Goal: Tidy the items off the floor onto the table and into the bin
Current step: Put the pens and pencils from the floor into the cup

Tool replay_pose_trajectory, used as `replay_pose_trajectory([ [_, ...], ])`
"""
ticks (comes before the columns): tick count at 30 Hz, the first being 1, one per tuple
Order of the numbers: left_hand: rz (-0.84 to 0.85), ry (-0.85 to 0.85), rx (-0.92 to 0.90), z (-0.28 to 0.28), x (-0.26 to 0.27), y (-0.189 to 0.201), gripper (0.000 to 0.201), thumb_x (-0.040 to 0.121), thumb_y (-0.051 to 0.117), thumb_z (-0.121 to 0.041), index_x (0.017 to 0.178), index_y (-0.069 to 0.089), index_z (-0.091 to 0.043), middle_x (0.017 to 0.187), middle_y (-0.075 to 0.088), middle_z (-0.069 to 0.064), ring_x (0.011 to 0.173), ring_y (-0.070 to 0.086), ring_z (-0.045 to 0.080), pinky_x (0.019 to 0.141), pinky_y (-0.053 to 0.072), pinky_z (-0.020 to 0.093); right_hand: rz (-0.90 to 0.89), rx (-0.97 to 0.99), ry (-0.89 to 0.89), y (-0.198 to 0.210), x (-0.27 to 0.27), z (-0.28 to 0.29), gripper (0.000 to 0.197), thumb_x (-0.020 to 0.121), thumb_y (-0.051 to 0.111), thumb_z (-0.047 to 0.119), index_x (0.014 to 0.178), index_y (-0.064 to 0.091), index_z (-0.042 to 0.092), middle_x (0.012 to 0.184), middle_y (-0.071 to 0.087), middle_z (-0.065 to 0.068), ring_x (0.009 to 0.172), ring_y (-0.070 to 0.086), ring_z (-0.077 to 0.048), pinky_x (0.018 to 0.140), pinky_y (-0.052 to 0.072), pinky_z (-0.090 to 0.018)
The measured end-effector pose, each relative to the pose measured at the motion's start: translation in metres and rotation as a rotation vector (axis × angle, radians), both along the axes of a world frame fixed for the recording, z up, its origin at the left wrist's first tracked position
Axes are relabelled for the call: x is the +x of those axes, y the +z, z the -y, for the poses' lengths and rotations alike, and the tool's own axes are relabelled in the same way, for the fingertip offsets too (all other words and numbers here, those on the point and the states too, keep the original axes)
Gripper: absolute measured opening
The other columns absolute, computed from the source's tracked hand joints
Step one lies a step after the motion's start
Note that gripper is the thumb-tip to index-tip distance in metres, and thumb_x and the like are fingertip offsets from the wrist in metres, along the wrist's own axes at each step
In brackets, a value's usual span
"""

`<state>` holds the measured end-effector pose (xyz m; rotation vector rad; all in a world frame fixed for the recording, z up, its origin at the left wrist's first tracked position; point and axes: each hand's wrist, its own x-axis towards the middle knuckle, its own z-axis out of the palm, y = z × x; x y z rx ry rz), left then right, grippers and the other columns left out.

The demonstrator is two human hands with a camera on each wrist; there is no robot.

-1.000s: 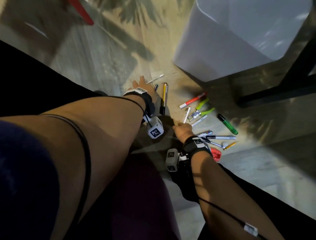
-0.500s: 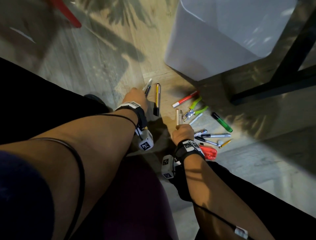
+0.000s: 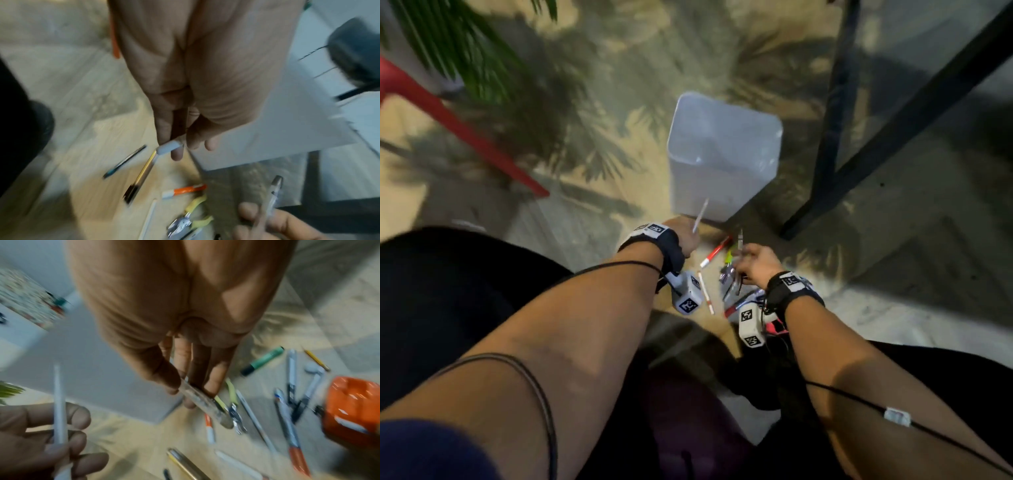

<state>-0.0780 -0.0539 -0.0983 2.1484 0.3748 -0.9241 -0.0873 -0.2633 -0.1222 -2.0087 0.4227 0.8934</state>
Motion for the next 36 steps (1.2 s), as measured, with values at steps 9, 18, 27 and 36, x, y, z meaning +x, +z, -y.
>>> replay_pose_trajectory([
  [9,0.408,-0.422,0.198,-0.015,0.003,0.201,0.026,0.093,0.065,-0.034,0.075,0.067,-0.015,0.070,0.069,0.003,0.074,0.062,0.022,0.067,0.046,0.029,0.354,0.122,0.078,0.231,0.002,0.004,0.016,0.093,0.064,0.005,0.094,0.068,0.021,0.091,0.074,-0.013,0.089,0.079,-0.030,0.065,0.061,-0.030],
  [18,0.914,-0.635,0.203,0.006,-0.063,0.410,0.019,0.084,0.072,-0.040,0.091,0.060,-0.027,0.079,0.067,-0.015,0.075,0.062,0.000,0.072,0.052,0.029,0.818,0.222,0.157,0.407,-0.059,0.043,0.024,0.094,0.070,0.012,0.112,0.070,0.027,0.106,0.075,0.003,0.096,0.075,-0.014,0.089,0.063,-0.042],
  [27,1.298,-0.279,-0.039,0.059,0.026,0.600,0.005,0.089,0.074,-0.024,0.087,0.072,-0.020,0.080,0.075,-0.003,0.073,0.075,0.016,0.075,0.063,0.042,1.006,0.310,0.095,0.473,-0.081,0.064,0.025,0.096,0.071,0.009,0.108,0.068,0.031,0.102,0.075,0.008,0.095,0.075,-0.014,0.090,0.063,-0.043],
  [36,1.152,-0.116,0.345,0.120,0.182,0.590,0.011,0.078,0.071,-0.017,0.083,0.071,-0.008,0.087,0.075,0.012,0.083,0.073,0.030,0.074,0.060,0.036,0.962,0.243,0.112,0.470,-0.083,0.096,0.030,0.094,0.073,0.009,0.100,0.071,0.038,0.100,0.077,0.009,0.094,0.075,-0.014,0.086,0.064,-0.039],
])
